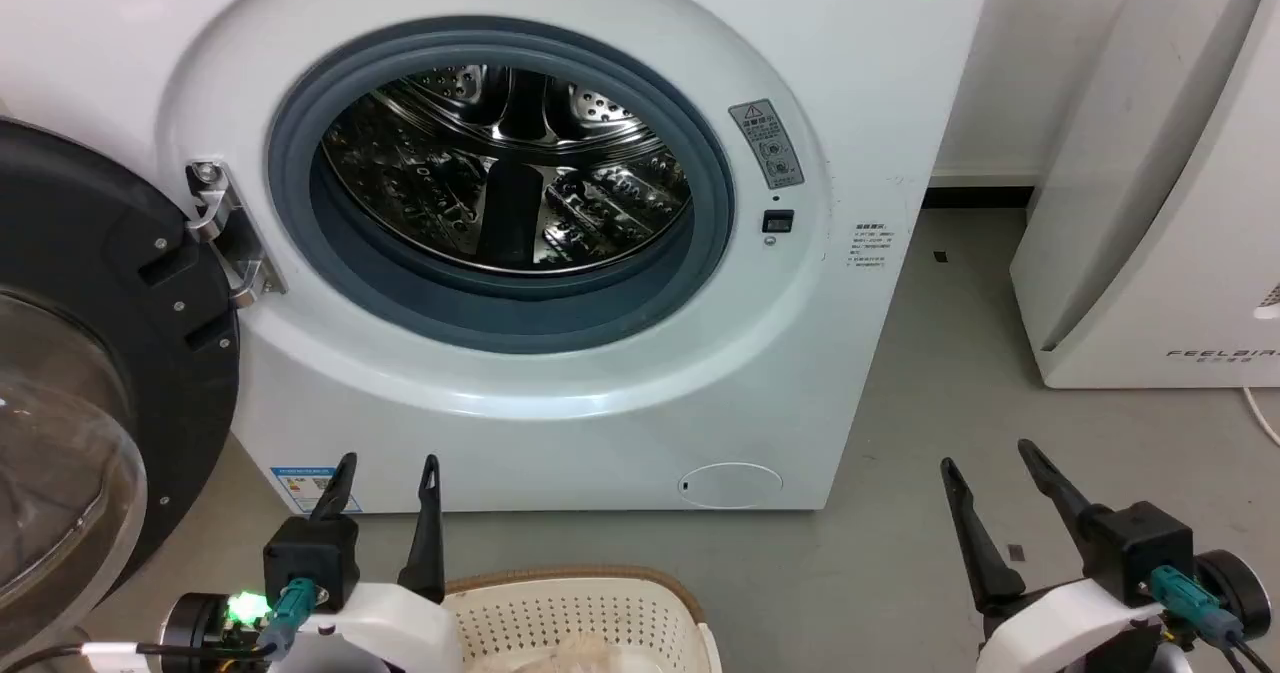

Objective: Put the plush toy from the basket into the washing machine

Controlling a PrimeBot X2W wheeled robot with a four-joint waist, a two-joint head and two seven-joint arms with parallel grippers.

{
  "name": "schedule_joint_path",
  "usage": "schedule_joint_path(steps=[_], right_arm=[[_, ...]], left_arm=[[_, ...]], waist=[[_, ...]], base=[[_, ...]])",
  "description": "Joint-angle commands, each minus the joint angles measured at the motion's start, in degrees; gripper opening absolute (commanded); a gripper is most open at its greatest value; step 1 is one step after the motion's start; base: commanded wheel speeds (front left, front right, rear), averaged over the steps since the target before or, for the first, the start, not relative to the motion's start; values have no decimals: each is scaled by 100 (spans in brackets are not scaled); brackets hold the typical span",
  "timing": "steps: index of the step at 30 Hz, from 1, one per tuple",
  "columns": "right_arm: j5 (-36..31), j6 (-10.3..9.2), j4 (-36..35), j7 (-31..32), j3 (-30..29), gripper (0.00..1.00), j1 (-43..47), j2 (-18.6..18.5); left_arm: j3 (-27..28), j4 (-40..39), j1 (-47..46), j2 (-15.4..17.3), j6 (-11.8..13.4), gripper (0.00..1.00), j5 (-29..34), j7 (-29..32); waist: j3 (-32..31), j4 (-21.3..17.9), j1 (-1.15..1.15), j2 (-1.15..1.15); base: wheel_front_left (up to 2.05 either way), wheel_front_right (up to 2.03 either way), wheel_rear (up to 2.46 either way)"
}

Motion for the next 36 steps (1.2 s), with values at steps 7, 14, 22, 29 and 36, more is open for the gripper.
schedule_joint_path(steps=[7,14,22,29,36], right_arm=[[42,-1,-28,-120,-36,100,32,0],[50,-1,-61,-203,-70,100,18,0],[88,-1,-163,-298,-92,100,-32,0],[116,-1,-199,-382,-93,100,-64,-1],[179,-2,-198,-465,-139,100,-135,-1]], left_arm=[[-86,92,2,0,40,100,-61,-135],[-157,231,-48,6,29,100,-96,-219],[-265,563,-200,28,7,100,-126,-312],[-355,917,-397,53,-14,100,-162,-393],[-448,1360,-626,108,-55,100,-204,-431]], waist=[[42,-19,0,0],[151,-59,0,0],[338,-120,0,0],[538,-172,0,0],[750,-245,0,0]], base=[[0,0,0],[0,0,0],[0,0,0],[0,0,0],[0,0,0]])
